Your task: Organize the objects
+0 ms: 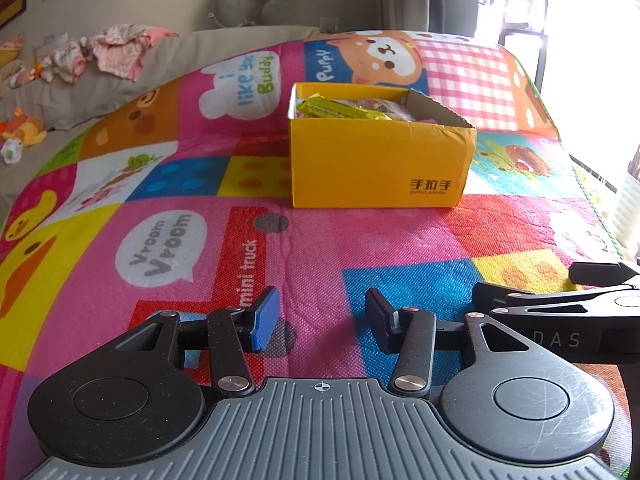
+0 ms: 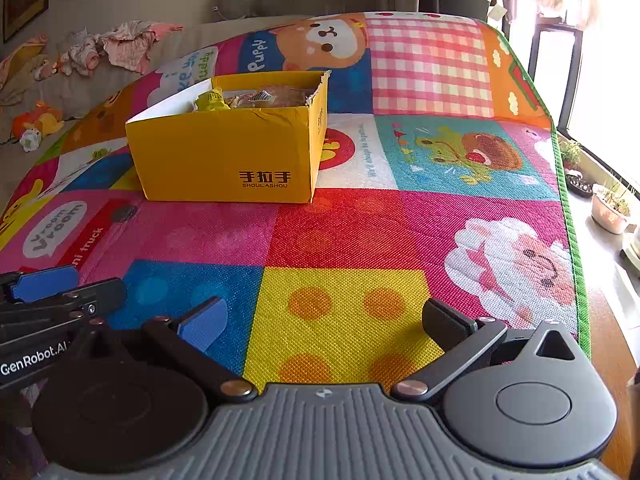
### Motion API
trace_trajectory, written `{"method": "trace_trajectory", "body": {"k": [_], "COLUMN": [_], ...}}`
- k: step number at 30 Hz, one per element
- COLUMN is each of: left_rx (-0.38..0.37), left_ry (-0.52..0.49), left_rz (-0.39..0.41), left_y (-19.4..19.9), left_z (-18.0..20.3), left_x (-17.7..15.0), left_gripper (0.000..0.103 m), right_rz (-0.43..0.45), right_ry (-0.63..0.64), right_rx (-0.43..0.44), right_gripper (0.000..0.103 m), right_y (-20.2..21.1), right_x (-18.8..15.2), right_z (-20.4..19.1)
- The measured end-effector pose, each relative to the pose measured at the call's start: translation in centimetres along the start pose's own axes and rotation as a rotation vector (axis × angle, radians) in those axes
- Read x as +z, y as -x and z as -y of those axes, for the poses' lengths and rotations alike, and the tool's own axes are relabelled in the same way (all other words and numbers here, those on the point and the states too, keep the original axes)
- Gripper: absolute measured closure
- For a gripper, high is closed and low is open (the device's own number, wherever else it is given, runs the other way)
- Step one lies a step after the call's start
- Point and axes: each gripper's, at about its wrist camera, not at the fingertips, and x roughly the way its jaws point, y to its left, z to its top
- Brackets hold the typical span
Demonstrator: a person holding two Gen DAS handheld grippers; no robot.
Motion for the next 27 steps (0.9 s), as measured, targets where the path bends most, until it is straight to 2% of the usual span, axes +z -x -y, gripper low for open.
{"method": "trace_trajectory", "body": {"k": [27], "left_rx": [0.0], "left_ry": [0.0], "left_rz": [0.0], "left_y": [0.01], "left_z": [-0.02], "left_x": [-0.01], "left_gripper": [0.051], "right_rz": [0.001], "right_ry": [0.0], "right_rx": [0.0], "right_gripper": [0.0], "right_y": [-0.11], "right_x": [0.04], "right_z": [0.22]}}
